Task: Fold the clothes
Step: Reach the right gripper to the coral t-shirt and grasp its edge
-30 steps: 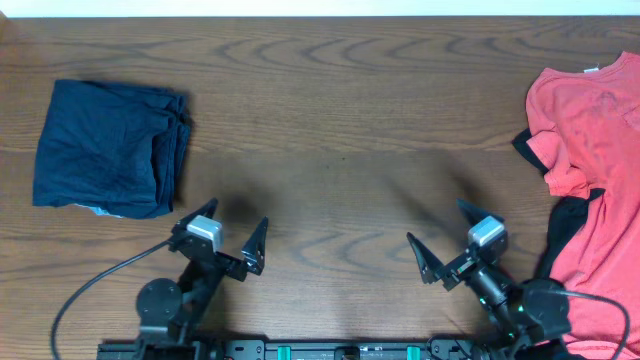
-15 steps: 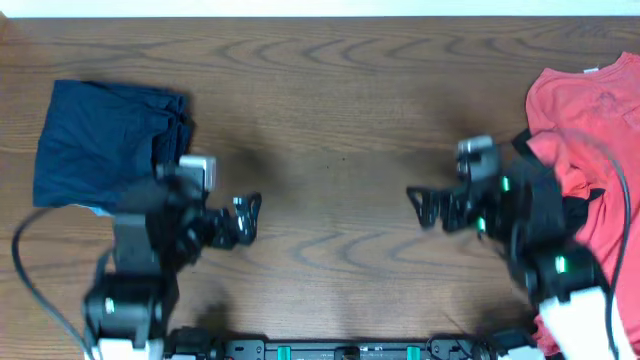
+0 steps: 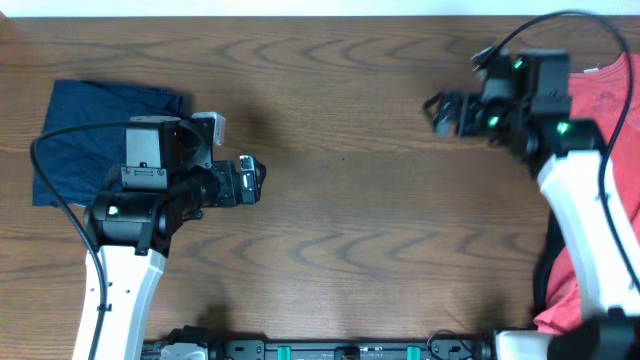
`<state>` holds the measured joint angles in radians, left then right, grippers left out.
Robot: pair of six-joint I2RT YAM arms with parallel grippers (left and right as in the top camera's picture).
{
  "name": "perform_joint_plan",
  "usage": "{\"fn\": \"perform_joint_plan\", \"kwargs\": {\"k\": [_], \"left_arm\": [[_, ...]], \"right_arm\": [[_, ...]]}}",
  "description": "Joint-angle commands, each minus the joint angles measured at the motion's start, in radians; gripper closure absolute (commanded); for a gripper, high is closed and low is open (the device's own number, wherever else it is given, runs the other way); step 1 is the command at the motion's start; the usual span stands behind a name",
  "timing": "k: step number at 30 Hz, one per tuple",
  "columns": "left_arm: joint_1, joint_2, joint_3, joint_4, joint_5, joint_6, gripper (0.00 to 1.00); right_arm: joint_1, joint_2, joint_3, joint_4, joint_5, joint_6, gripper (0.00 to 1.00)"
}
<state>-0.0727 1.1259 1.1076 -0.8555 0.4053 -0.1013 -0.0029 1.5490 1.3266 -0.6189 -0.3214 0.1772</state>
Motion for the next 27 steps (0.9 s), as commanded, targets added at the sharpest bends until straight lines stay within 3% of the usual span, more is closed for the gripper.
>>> {"fn": "perform_joint_plan", "kwargs": {"k": [1, 11, 19, 25, 27], "left_arm": [[0.004, -0.002, 0.021, 0.000, 0.025, -0.002, 0.02], [0.004, -0.002, 0.021, -0.008, 0.025, -0.002, 0.02], [0.004, -0.002, 0.021, -0.008, 0.025, -0.002, 0.02], [0.004, -0.002, 0.020, -0.009, 0.026, -0.006, 0.02], [0.004, -0.002, 0.020, -0.008, 0.025, -0.006, 0.02]], "right_arm": [[-0.095, 0.106, 0.046, 0.056, 0.114, 0.037, 0.01], [-0.269, 0.397, 0.050, 0.339, 0.185, 0.050, 0.02], [-0.324, 0.555, 0.050, 0.452, 0.205, 0.046, 0.07], [-0.326, 0.612, 0.050, 0.492, 0.226, 0.038, 0.20], [-0.326, 0.613, 0.050, 0.497, 0.230, 0.023, 0.30]]}}
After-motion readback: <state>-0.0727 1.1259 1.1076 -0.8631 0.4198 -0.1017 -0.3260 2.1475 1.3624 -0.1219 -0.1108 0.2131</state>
